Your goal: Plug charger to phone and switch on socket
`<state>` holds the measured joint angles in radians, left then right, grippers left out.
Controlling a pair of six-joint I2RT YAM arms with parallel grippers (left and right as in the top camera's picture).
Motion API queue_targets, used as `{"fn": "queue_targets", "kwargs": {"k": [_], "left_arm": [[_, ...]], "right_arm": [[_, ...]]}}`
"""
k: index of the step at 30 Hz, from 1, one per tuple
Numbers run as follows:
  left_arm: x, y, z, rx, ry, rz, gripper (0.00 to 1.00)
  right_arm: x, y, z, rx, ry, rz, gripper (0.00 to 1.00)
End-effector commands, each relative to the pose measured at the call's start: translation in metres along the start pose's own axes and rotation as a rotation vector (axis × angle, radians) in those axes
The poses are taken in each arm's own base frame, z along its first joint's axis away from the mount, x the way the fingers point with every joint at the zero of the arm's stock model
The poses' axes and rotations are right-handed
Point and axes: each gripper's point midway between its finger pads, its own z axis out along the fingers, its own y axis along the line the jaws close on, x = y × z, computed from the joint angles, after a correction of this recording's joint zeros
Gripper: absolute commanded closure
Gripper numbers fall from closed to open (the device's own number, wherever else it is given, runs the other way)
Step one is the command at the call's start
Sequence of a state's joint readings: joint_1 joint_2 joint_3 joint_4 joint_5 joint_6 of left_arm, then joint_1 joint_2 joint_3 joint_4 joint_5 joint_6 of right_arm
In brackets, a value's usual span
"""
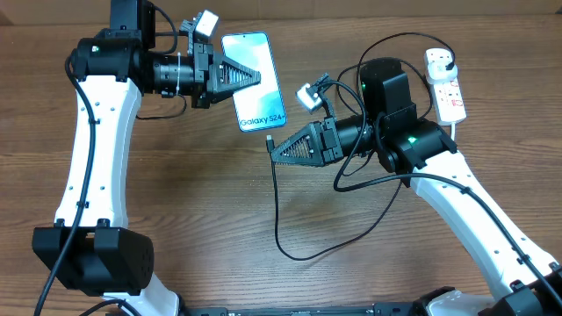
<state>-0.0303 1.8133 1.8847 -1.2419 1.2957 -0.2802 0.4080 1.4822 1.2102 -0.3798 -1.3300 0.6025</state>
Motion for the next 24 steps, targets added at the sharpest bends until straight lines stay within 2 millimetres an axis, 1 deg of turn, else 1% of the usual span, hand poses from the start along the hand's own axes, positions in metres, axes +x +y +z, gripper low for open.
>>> {"fn": "queue_targets", "kwargs": {"k": [1, 6, 18, 24], "left_arm": [[0.0038, -0.0111, -0.0014, 0.059, 0.015, 0.03, 0.96], [0.0035, -0.007, -0.0012, 0.037, 0.011, 0.03, 0.96], [0.0062, -0.0081, 0.0051, 0.032, 0.026, 0.04, 0.96], [0.0063, -0.0082, 0.0052, 0.032, 0.026, 0.039, 0.96]], "right_arm": [[-0.0053, 0.0087, -0.0018, -0.008, -0.005, -0.036, 0.96], [-0.0053, 0.0087, -0.0018, -0.008, -0.005, -0.036, 0.96], [-0.0054, 0.0088, -0.0018, -0.009, -0.005, -0.033, 0.96], [-0.0056, 0.009, -0.0018, -0.009, -0.005, -0.036, 0.96]]}}
